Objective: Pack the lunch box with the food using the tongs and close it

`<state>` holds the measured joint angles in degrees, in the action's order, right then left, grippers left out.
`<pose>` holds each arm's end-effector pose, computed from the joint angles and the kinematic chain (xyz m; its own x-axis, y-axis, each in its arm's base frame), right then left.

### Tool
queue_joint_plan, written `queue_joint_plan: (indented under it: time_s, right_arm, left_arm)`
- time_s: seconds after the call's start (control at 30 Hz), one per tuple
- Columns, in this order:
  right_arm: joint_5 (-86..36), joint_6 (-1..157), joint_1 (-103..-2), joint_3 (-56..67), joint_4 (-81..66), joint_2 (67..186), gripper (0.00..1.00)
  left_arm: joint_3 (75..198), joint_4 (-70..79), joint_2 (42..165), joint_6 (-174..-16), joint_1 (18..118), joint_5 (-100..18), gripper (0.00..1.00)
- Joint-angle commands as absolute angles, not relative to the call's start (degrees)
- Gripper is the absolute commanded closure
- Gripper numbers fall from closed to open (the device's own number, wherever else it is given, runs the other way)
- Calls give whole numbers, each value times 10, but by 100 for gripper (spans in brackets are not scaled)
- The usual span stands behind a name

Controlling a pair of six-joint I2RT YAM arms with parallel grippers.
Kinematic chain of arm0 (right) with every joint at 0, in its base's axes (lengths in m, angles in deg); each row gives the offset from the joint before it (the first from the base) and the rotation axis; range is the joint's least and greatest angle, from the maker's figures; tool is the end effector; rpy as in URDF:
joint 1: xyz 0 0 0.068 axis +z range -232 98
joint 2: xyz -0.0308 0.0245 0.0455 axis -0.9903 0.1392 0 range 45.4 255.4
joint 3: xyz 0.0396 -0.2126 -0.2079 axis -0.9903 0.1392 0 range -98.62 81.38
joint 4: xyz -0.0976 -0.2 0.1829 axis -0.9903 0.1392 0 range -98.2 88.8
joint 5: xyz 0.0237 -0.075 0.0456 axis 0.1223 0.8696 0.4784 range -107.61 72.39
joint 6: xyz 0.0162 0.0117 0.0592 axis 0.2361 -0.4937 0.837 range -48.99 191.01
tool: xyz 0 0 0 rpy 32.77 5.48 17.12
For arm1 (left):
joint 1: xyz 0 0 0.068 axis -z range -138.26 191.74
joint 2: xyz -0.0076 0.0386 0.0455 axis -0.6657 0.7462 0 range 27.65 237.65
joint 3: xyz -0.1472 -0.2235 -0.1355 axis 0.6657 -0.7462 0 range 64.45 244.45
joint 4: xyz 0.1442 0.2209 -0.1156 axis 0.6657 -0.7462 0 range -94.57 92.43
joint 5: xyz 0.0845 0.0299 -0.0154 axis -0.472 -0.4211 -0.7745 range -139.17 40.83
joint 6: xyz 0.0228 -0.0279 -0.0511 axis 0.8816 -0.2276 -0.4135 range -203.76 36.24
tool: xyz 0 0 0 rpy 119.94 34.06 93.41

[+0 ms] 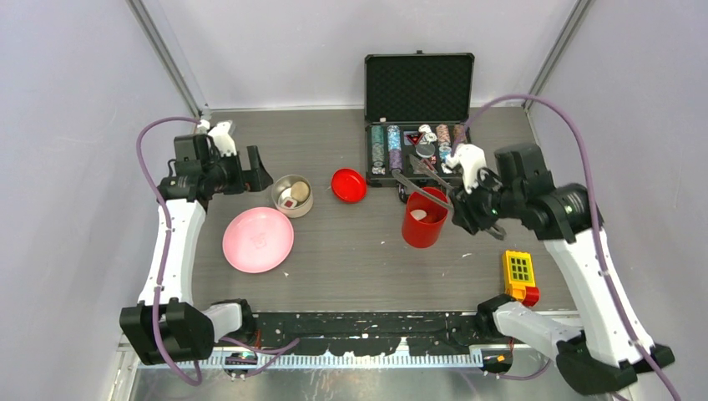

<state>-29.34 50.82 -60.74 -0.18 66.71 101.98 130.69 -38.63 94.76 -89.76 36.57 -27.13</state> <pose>0.1448 0.0667 0.4347 -0.5047 -0.5590 -0.6579 -0.6938 0.7161 -0.0761 0.2689 0.0064 0.3594 -0.6824 -0.1591 -0.7135 0.1238 0.9368 -0.3273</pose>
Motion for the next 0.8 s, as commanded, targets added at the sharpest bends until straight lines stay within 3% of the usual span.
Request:
queue_joint_plan:
  time_s: [0.0, 0.27, 0.77]
  right_arm:
    - [-365, 544, -585, -54, 575, 1097, 54]
    - [-267, 579, -370, -92, 478, 1242, 53]
    - [-300, 701, -262, -240, 271, 1602, 53]
  left_arm:
    - [1337, -379, 946, -937, 331, -224, 0]
    - [1313, -353, 932, -977, 275, -198, 0]
    - [1321, -352, 944, -987, 247, -195, 0]
